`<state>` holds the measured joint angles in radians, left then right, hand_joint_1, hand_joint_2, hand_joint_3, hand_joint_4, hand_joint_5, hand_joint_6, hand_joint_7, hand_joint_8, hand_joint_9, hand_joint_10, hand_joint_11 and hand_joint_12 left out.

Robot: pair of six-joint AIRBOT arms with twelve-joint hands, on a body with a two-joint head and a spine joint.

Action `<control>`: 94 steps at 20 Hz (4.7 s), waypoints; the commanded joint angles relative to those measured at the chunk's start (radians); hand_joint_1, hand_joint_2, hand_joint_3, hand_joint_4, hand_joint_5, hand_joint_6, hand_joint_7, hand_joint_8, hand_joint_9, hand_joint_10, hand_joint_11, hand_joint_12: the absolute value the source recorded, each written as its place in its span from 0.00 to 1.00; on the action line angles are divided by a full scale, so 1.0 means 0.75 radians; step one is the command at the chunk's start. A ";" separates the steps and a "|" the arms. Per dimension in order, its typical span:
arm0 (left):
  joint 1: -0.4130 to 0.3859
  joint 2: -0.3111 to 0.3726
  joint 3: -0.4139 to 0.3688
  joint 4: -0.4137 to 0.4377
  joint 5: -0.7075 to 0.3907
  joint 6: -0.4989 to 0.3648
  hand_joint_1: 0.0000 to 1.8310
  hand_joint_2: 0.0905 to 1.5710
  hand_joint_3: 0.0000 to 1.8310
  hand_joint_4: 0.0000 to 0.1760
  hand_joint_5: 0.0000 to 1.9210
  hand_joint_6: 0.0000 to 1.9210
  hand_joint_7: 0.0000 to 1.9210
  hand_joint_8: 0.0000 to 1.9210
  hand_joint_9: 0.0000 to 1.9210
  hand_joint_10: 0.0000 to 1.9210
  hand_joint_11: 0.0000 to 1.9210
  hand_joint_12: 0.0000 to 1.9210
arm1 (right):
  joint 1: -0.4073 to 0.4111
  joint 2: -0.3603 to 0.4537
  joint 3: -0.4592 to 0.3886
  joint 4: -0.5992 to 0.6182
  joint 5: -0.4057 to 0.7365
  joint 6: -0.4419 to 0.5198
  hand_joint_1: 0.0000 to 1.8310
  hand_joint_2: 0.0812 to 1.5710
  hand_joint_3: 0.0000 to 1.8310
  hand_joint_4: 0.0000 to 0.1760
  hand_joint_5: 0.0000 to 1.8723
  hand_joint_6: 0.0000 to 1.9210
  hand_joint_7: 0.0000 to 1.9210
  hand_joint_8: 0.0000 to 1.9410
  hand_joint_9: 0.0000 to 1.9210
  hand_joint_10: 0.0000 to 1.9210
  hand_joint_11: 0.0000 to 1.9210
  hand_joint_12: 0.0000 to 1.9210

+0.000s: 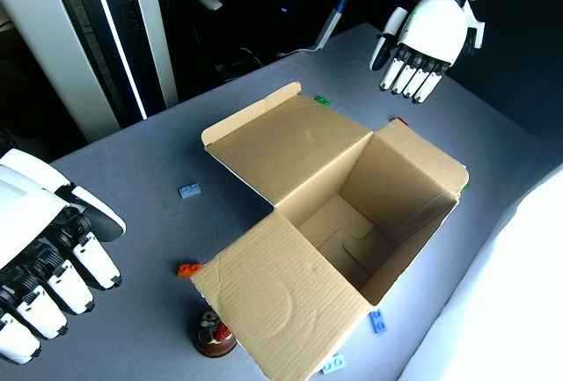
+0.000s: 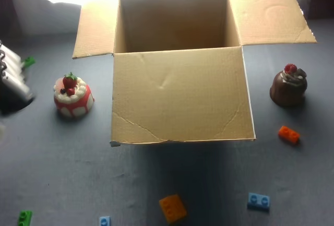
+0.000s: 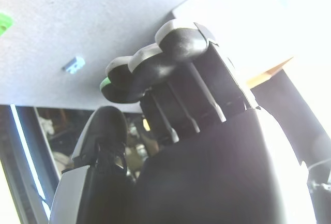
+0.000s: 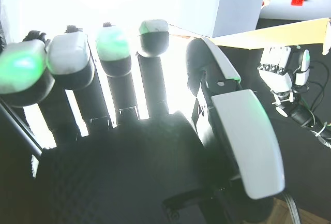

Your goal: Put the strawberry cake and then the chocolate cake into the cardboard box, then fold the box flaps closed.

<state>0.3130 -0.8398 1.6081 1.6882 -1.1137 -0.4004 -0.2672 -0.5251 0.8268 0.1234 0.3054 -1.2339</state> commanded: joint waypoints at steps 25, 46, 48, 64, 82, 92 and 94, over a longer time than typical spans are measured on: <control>-0.129 -0.019 -0.012 0.158 0.012 -0.017 0.64 0.64 0.00 0.25 0.01 0.00 0.00 0.00 0.00 0.00 0.00 0.08 | -0.079 0.020 -0.020 0.006 0.294 0.029 0.45 0.60 0.00 0.02 0.00 0.00 0.00 0.00 0.01 0.00 0.00 0.07; 0.051 -0.305 0.239 -0.006 0.162 -0.067 0.68 0.61 0.00 0.20 0.00 0.00 0.00 0.00 0.00 0.00 0.00 0.12 | -0.155 0.026 -0.030 0.006 0.346 0.034 0.48 0.58 0.00 0.12 0.00 0.00 0.01 0.00 0.01 0.00 0.00 0.06; 0.051 -0.331 0.266 -0.024 0.162 -0.056 0.65 0.62 0.00 0.22 0.00 0.00 0.01 0.00 0.01 0.00 0.00 0.15 | -0.155 0.026 -0.030 0.006 0.348 0.032 0.48 0.58 0.00 0.08 0.00 0.00 0.01 0.00 0.02 0.00 0.00 0.13; 0.074 -0.451 0.302 -0.052 0.216 -0.029 0.68 0.62 0.00 0.19 0.02 0.00 0.02 0.00 0.03 0.00 0.00 0.20 | -0.157 0.026 -0.030 0.006 0.354 0.021 0.49 0.56 0.00 0.14 0.00 0.00 0.01 0.00 0.03 0.00 0.00 0.14; 0.128 -0.589 0.481 -0.104 0.290 0.018 0.67 0.61 0.00 0.26 0.03 0.00 0.02 0.00 0.02 0.00 0.00 0.19 | -0.158 0.025 -0.030 0.006 0.360 0.016 0.46 0.58 0.00 0.00 0.00 0.00 0.02 0.00 0.02 0.00 0.00 0.11; 0.173 -0.613 0.523 -0.135 0.307 0.050 0.67 0.60 0.00 0.29 0.02 0.00 0.01 0.00 0.01 0.00 0.00 0.16 | -0.159 0.023 -0.030 0.006 0.364 0.015 0.47 0.58 0.00 0.00 0.00 0.00 0.01 0.00 0.02 0.00 0.00 0.10; 0.174 -0.614 0.523 -0.135 0.308 0.050 0.67 0.60 0.00 0.27 0.02 0.00 0.01 0.00 0.01 0.00 0.00 0.19 | -0.159 0.023 -0.030 0.006 0.364 0.015 0.47 0.58 0.00 0.04 0.00 0.00 0.02 0.00 0.03 0.00 0.00 0.10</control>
<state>0.4435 -1.3052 1.9945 1.6409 -0.8791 -0.3672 -0.3923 -0.5190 0.8005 0.1223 0.4595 -1.2171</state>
